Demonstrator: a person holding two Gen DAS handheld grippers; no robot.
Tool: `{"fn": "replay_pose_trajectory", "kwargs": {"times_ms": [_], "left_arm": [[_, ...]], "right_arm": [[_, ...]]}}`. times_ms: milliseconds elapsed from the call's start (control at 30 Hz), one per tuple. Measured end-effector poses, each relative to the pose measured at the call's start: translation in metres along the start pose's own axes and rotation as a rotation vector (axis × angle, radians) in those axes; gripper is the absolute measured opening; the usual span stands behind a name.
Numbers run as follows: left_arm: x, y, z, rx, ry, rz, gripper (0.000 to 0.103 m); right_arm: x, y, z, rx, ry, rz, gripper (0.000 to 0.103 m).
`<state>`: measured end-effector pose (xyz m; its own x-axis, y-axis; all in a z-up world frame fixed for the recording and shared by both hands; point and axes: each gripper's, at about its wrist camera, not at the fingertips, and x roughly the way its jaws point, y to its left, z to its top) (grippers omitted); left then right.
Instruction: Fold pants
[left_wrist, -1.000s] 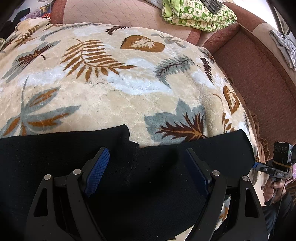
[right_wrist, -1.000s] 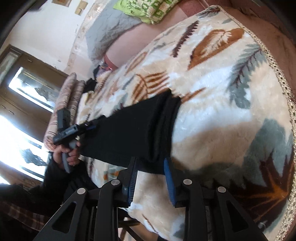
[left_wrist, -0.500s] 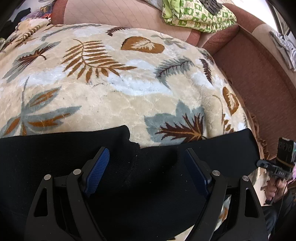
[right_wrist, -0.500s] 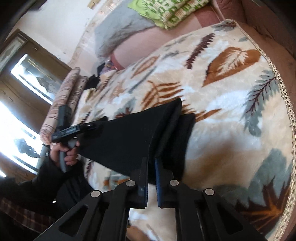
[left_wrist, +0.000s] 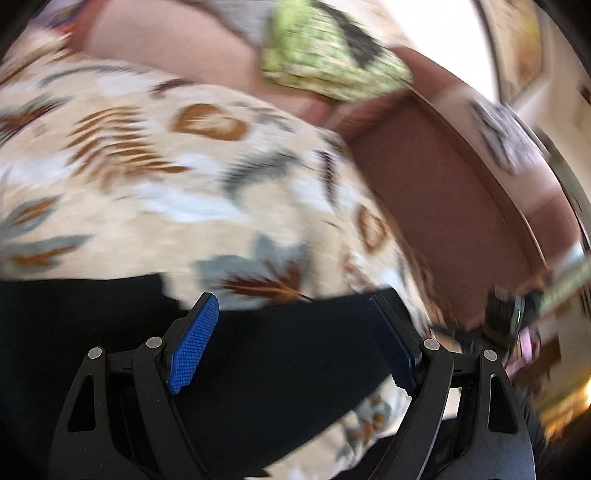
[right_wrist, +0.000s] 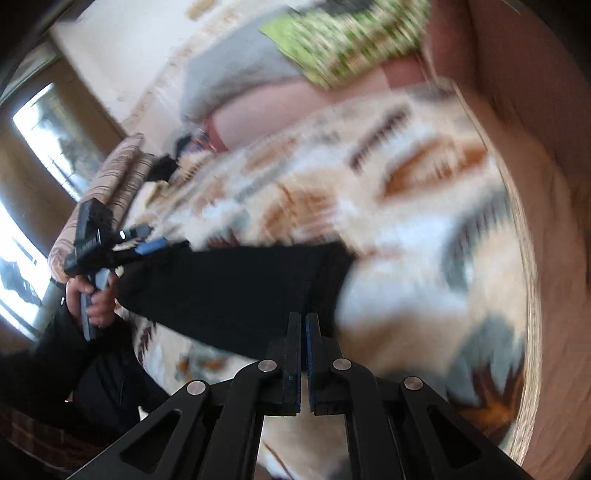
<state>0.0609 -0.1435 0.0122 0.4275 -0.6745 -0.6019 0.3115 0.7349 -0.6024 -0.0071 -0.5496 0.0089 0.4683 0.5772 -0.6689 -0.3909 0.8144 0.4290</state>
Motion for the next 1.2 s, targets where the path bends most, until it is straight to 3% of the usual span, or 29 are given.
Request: {"fn": "replay_pose_trajectory", "kwargs": {"times_ms": [133,233,267,300,367,433,633,700,767,833,967,1067,1200], "left_arm": [[0.028,-0.034,-0.021,0.122,0.108,-0.049,0.083],[0.056,-0.05,-0.046,0.18,0.233,-0.038,0.083],[0.065,-0.054,-0.055,0.197,0.272,-0.026,0.082],[0.069,-0.062,-0.064,0.257,0.26,0.022,0.082],[0.071,-0.073,-0.073,0.315,0.252,0.067,0.085],[0.073,-0.075,-0.076,0.304,0.241,0.07,0.085],[0.068,-0.075,-0.078,0.312,0.231,0.074,0.085],[0.068,-0.075,-0.078,0.318,0.226,0.074,0.085],[0.067,-0.074,-0.079,0.315,0.22,0.07,0.085],[0.067,-0.073,-0.078,0.311,0.216,0.064,0.085],[0.068,-0.072,-0.078,0.306,0.214,0.059,0.089],[0.07,-0.074,-0.08,0.317,0.211,0.04,0.099],[0.061,-0.078,-0.086,0.314,0.14,0.037,0.102]], "right_arm": [[0.016,0.028,0.024,-0.099,-0.015,-0.074,0.002],[0.047,0.024,0.023,-0.105,0.12,-0.168,0.002],[0.063,0.015,0.014,-0.103,0.222,-0.246,0.002],[0.072,0.006,0.005,-0.096,0.288,-0.284,0.002],[0.058,-0.009,0.003,-0.033,0.251,-0.253,0.002],[0.048,-0.023,-0.001,0.044,0.244,-0.263,0.002],[0.026,0.02,0.034,-0.128,-0.008,-0.263,0.006],[0.042,0.024,0.048,-0.159,0.003,-0.284,0.007],[0.07,0.019,0.054,-0.165,0.079,-0.324,0.007],[0.103,0.002,0.045,-0.133,0.244,-0.361,0.007],[0.092,-0.006,0.043,-0.084,0.191,-0.322,0.008],[0.09,-0.003,0.039,-0.08,0.164,-0.343,0.008],[0.089,0.011,0.044,-0.085,0.097,-0.365,0.009]]}}
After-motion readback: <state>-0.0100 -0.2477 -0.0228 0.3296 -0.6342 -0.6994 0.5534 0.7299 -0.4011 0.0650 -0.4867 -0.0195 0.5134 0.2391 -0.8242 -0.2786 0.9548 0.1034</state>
